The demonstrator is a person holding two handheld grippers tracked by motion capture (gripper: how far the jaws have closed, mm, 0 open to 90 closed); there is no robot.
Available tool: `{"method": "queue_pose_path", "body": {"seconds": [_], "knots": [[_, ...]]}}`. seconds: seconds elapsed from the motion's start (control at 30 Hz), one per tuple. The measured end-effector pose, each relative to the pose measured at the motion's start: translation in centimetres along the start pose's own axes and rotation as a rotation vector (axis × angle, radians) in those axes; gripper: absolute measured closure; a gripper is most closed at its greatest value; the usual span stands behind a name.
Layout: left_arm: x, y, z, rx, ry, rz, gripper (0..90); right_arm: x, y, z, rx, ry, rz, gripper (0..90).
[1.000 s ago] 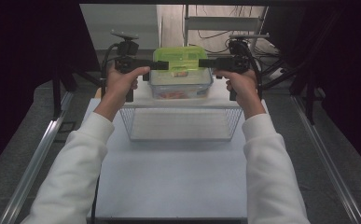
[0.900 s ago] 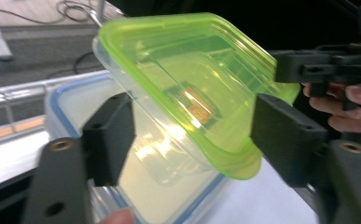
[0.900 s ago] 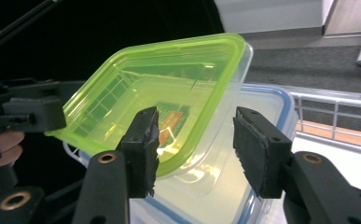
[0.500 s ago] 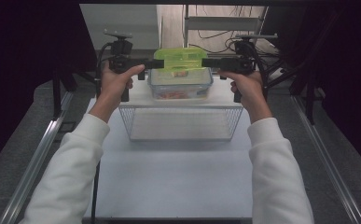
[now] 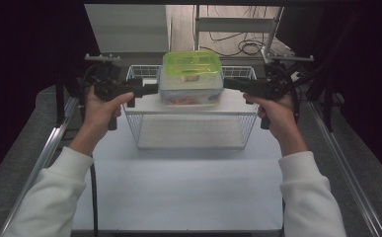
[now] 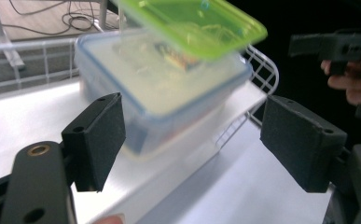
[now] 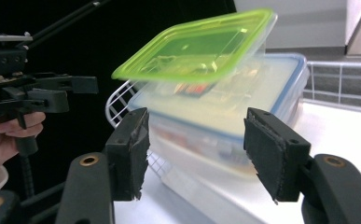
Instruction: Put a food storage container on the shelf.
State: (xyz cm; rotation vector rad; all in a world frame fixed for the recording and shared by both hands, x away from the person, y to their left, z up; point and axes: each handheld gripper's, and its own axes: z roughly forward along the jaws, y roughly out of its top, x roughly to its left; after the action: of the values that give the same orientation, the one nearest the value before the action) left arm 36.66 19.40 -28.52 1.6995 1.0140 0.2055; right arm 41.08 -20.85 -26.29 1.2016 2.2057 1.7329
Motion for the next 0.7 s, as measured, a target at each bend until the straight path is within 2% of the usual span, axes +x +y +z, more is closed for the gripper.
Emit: {"method": "queue_pose_path", "body": {"seconds": [0.23,0.37,0.57,0.7], "knots": [[-0.5,-4.5,-2.3,0.019,0.002,0.043,21.8,0.2,-4.1,-2.6,-0.025,0.021,-0.055,38.5],[-0.8,-7.5,-3.2,0.013,-0.024,0.054,21.6,0.1,-6.5,-3.3,-0.012,0.034,-0.070,37.2],[-0.8,-12.0,-3.2,0.049,-0.035,0.065,21.3,-0.4,-10.8,-3.9,0.022,0.045,-0.068,36.3],[-0.3,-14.7,-3.0,0.073,-0.032,0.052,21.3,-0.9,-13.6,-4.0,0.065,0.018,-0.081,35.9]]}}
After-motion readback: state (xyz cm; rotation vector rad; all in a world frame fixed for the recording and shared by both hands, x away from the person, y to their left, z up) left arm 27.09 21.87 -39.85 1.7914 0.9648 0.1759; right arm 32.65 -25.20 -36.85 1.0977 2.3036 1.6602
